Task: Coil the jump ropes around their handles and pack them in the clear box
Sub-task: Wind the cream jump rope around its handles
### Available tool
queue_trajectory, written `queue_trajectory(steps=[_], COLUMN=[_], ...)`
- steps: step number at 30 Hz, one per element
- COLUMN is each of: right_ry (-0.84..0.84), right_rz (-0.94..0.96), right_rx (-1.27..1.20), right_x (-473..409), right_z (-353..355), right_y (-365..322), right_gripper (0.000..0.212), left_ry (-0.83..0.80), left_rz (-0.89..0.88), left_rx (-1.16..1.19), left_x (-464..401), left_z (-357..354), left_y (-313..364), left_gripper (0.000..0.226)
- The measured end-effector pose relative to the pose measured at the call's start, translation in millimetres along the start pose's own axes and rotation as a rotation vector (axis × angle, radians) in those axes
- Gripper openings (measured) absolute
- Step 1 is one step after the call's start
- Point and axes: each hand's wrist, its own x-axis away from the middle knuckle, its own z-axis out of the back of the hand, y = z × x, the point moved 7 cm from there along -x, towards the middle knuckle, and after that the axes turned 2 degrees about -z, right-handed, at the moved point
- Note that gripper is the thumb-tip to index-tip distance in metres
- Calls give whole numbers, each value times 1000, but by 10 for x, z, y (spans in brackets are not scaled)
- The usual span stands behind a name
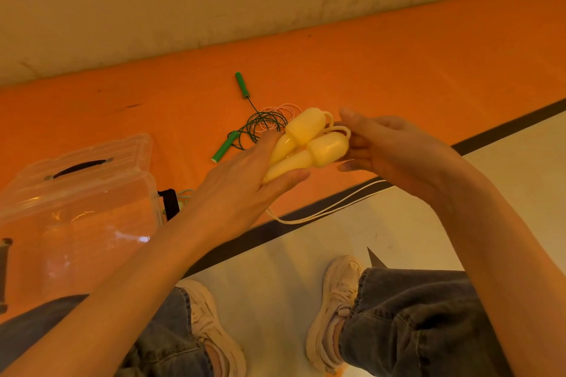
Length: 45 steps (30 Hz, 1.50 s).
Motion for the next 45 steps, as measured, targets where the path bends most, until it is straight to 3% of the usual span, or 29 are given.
queue_trajectory(steps=[8,14,17,24,32,45], right_ry=[14,-134,-131,88,273,347], right_rz=[76,42,50,193,280,389], right_rx=[12,-277,-301,-41,164,244], right_x=[-36,-19,-18,-32,-30,-21], right_z=[-18,-87,-93,-108,-256,-179], right_y=[-39,-72,-60,-115,-225,-312], right_gripper=[25,23,21,21,51,42], left_ry=[-28,-6,-22,22,-18,-56], left_rz=[29,46,48,53,51,17], left_rx=[3,133,114,29,57,199], left_x=[1,-23,-19,-7,-31,-50], left_z=[-4,56,57,50,-25,18], left_y=[-5,-19,-11,-1,43,-45], left_gripper=[56,50,52,51,57,43])
